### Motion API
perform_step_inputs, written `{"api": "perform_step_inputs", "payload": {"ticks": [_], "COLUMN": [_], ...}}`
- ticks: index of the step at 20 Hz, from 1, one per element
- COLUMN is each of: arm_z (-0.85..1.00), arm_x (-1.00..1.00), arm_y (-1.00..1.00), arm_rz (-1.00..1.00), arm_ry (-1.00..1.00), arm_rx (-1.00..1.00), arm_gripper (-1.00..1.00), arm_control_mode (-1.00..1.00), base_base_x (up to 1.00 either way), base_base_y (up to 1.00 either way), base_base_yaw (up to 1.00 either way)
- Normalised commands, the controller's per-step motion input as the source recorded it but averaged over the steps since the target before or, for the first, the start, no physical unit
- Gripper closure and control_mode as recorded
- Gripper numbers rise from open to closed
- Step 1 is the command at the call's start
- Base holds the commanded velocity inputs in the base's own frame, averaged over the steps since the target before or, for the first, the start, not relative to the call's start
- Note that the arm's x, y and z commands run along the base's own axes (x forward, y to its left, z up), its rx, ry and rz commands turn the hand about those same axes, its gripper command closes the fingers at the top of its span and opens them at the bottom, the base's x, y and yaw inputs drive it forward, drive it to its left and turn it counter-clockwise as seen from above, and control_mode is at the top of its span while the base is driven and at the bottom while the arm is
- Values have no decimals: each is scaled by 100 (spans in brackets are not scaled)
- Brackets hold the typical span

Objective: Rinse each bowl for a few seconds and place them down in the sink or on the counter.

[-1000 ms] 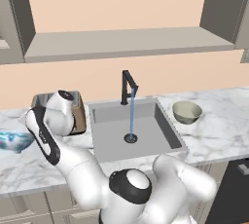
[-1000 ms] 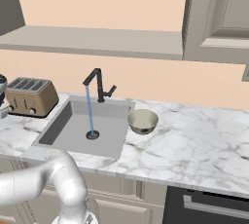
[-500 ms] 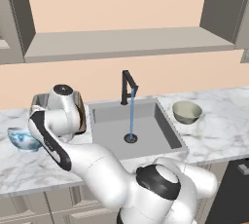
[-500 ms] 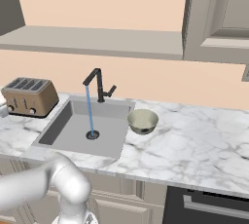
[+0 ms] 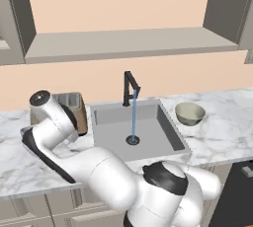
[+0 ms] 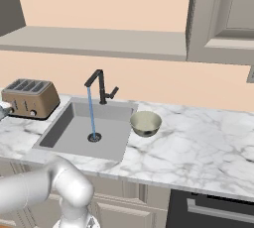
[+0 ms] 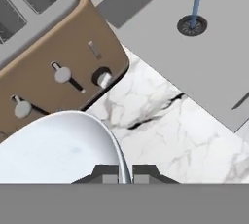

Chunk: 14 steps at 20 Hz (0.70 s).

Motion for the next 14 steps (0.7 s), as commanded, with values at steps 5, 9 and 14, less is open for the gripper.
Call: {"api": "perform_step_inputs", "payload": {"ticks": [5, 9, 14], "arm_z": [19, 25, 21], "arm_x": [0, 0, -4], "arm_y": [-23, -35, -52], "arm_rz": [-28, -25, -23], "arm_ry": [-5, -6, -7], "arm_rx": [-26, -23, -16], "arm_gripper": [100, 100, 100], "arm_control_mode": [-100, -100, -100], "base_base_x": [0, 0, 0], "base_base_y": [0, 0, 0], "base_base_yaw": [0, 0, 0]}}
